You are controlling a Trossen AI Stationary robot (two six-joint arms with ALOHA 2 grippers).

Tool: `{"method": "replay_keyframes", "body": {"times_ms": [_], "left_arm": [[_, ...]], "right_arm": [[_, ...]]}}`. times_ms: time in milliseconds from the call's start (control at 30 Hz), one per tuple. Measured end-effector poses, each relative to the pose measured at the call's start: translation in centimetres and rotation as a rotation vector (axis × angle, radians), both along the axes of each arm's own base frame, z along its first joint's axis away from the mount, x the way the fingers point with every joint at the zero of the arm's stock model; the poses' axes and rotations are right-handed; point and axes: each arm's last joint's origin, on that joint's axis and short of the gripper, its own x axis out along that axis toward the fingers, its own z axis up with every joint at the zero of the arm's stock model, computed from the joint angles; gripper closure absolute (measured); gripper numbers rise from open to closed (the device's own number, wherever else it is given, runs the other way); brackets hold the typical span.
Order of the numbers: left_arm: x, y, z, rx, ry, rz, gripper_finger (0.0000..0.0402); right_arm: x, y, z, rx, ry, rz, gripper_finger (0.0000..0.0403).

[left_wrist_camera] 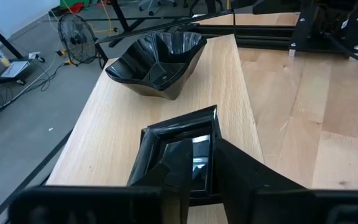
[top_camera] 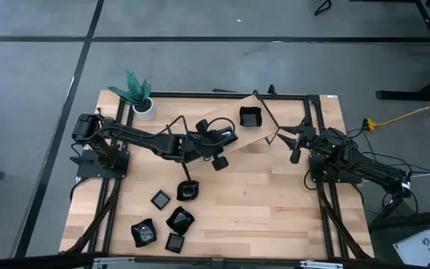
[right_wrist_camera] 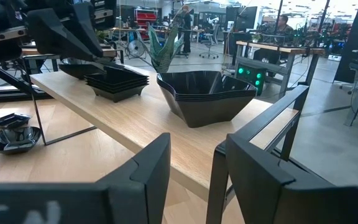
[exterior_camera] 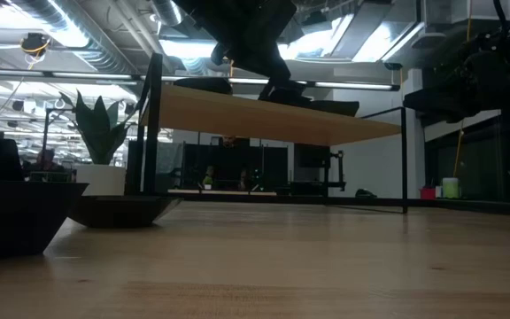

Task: Pick & Place Mini shaped plates
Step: Stack the black square plate on top of the black square plate on the shelf

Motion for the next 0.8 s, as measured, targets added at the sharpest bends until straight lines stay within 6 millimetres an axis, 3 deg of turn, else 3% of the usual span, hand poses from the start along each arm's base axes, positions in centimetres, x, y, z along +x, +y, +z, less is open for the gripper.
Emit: {"method": "replay_keyframes", "body": {"times_ms": [500, 800], "left_arm": [[0.0, 0.0, 0.0, 0.027, 0.020, -0.016, 0.0302], [-0.1, -4.0, 0.4, 0.183, 0.070, -0.202, 0.0307]], "right_arm": [[0.0, 0.0, 0.0, 0.000, 0.000, 0.000, 0.0249], [0.0, 0.0, 0.0, 0.000, 0.000, 0.001, 0.0249]]}}
